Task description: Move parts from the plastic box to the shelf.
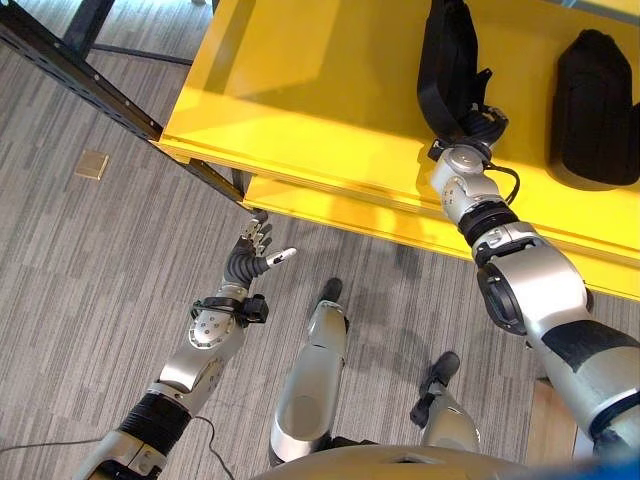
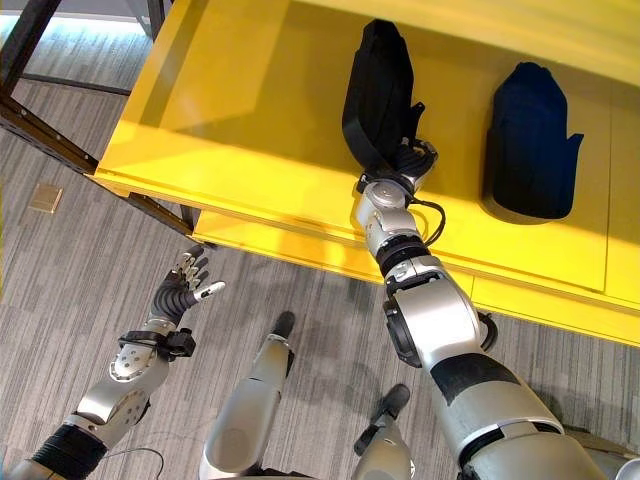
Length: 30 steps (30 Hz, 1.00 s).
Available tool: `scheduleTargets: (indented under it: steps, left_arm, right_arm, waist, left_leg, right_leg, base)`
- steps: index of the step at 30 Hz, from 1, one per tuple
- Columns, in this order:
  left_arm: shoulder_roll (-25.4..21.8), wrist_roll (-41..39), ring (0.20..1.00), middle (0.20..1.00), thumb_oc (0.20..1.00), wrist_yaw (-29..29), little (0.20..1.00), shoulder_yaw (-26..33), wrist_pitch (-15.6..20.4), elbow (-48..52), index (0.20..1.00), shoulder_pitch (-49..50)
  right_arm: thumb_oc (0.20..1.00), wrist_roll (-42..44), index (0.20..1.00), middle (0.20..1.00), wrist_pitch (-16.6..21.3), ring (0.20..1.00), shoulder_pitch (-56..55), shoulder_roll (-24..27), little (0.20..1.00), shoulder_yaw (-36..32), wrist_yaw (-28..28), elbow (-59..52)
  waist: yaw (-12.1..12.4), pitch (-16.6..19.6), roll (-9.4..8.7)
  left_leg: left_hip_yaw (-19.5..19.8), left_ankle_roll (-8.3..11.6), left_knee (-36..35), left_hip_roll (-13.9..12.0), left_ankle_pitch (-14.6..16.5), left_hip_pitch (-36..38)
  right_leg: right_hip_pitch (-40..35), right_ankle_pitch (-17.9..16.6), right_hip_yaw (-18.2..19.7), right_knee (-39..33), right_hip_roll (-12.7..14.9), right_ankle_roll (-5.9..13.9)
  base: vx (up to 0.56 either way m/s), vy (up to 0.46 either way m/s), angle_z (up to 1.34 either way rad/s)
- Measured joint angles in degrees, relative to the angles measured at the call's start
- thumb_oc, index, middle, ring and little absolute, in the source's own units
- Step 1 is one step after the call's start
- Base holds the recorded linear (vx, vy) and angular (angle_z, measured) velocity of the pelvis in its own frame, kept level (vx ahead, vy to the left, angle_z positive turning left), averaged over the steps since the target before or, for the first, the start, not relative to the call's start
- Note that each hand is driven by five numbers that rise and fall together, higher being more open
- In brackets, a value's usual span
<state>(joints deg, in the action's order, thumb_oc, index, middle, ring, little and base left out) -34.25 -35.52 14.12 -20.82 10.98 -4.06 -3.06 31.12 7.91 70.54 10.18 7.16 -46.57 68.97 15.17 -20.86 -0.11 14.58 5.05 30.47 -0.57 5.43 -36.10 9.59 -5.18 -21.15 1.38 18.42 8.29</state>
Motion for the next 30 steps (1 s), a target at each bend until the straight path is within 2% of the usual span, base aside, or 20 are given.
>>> scheduleTargets:
  steps: [12,30]
  left_arm:
    - [0.02,0.03,1.0,1.0,1.0,0.04,1.0,-0.05,0.61,0.0,1.0,-0.03]
    - [0.0,0.01,1.0,1.0,1.0,0.16,1.0,0.01,0.65,-0.02,1.0,0.05]
  right_arm:
    - [0.2,-1.85,0.2,0.2,0.08,0.2,-0.75,-0.02,0.2,0.25,-0.06,-0.04]
    - [0.2,-0.9,0.2,0.2,1.44,0.2,-0.88,-0.05,0.2,-0.01,-0.1,-0.1]
  waist:
    - [-0.29,-0.09,-0.16]
    - [-1.88,-0.96,-1.74]
  left_leg:
    - [-0.18,-0.03,0.61,-0.39,0.05,-0.44]
    - [-0.34,-0.07,0.82,-0.53,0.07,-0.73]
  right_leg:
    - [0.81,0.0,0.63,0.72,-0.19,0.0]
    - [1.39,0.0,1.4,1.05,-0.25,-0.01]
  base:
    - [0.0,-0.001,-0.01]
    - [0.0,0.0,-0.01]
